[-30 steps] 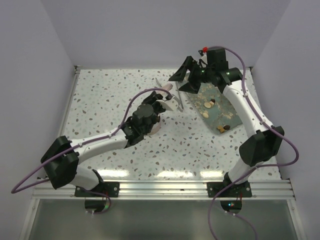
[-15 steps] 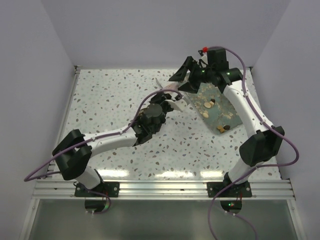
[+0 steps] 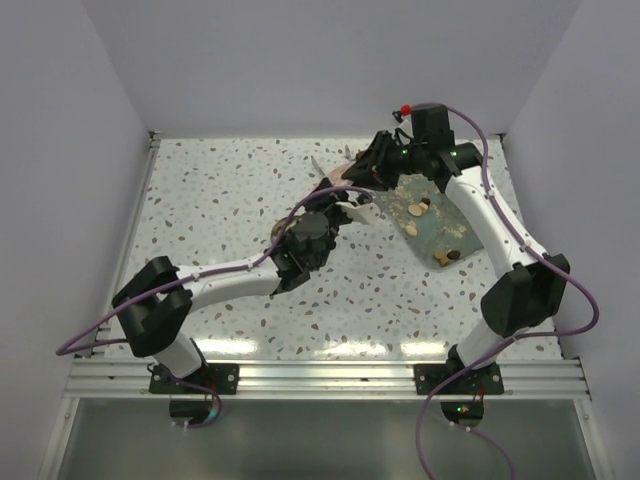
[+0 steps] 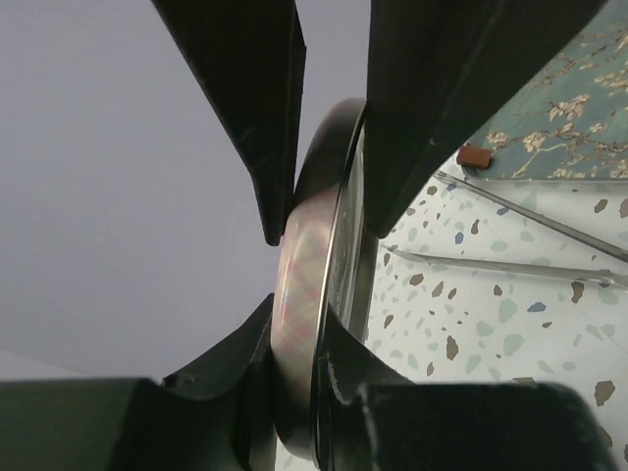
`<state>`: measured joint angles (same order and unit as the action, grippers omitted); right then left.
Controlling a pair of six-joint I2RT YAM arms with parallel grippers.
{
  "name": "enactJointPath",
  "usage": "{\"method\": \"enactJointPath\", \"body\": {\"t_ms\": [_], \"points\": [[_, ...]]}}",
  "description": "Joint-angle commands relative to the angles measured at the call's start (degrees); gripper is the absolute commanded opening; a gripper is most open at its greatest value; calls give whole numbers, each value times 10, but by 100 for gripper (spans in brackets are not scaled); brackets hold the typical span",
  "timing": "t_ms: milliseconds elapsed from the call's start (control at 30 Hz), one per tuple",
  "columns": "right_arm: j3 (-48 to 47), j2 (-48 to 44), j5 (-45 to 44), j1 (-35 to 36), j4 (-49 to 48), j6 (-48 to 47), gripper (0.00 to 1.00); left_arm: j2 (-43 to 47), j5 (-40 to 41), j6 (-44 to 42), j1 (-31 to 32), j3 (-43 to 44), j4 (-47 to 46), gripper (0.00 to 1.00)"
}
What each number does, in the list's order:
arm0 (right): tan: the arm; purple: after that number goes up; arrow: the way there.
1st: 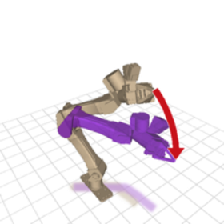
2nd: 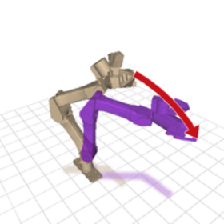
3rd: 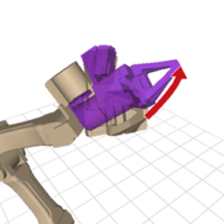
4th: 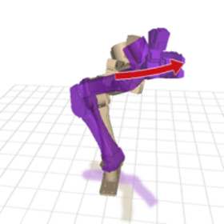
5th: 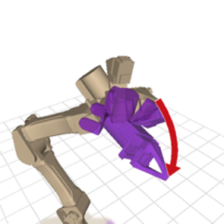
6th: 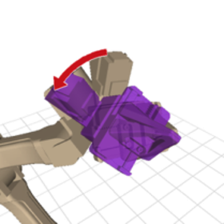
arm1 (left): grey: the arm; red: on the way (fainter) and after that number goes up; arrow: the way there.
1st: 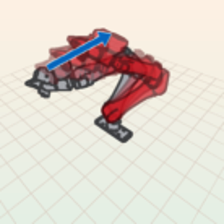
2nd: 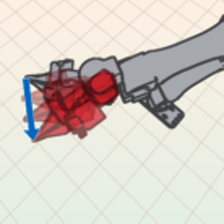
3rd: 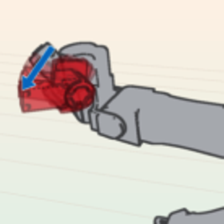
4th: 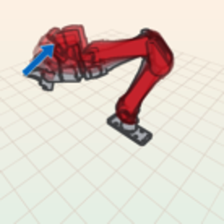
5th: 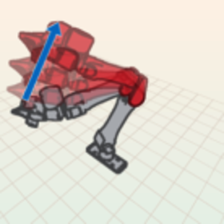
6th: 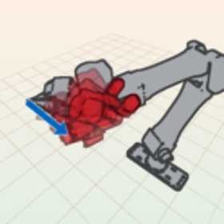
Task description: Pack the chocolate
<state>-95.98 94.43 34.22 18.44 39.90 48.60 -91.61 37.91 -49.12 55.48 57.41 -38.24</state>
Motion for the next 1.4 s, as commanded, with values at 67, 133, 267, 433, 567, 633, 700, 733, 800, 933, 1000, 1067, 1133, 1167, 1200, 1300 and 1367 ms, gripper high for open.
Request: {"method": "enactJointPath", "body": {"t_ms": [67, 133, 267, 433, 567, 633, 700, 733, 800, 933, 1000, 1067, 1133, 1167, 1200, 1300, 1367], "points": [[17, -21, 8, -1, -35, 14, 23, 14, 26, -8, 6, -1, -81, 31], [25, -30, 9, -1, -58, 28, 15, 11, 44, -2, 6, -5, -81, 67], [58, -53, 5, -1, -107, 53, 1, 12, 64, 19, 6, -17, -77, 99], [72, -63, 3, -2, -167, 80, 0, 31, 72, 69, 6, -42, -55, 100], [63, -59, -3, -2, -189, 90, 0, 61, 61, 124, 6, -71, -18, 100], [57, -55, -7, -3, -199, 97, 0, 73, 57, 154, 6, -87, 7, 100], [50, -48, -6, -5, -216, 108, 0, 79, 60, 174, 6, -95, 31, 100], [48, -45, -6, -5, -222, 111, 0, 88, 59, 202, 6, -101, 40, 100], [34, -36, -7, -9, -230, 113, 0, 100, 46, 227, 6, -109, 75, 100], [5, -19, -11, -22, -238, 113, 0, 140, 17, 297, 6, -123, 117, 100], [-6, -13, -10, -31, -244, 115, 0, 150, 9, 321, 6, -129, 145, 100], [-10, -9, -11, -38, -256, 118, 0, 160, -4, 355, 6, -133, 161, 100], [-10, -7, -11, -42, -262, 118, 0, 167, -20, 401, 5, -136, 190, 100], [-10, -8, -10, -45, -267, 118, 0, 171, -28, 417, 3, -138, 199, 100], [-8, -9, -9, -45, -271, 116, 0, 175, -51, 460, 0, -142, 218, 100], [15, -19, -4, -50, -288, 108, 0, 201, -99, 563, -46, -145, 257, 100], [38, -26, 7, -50, -312, 104, 0, 225, -179, 613, -115, -143, 272, 100]]}}
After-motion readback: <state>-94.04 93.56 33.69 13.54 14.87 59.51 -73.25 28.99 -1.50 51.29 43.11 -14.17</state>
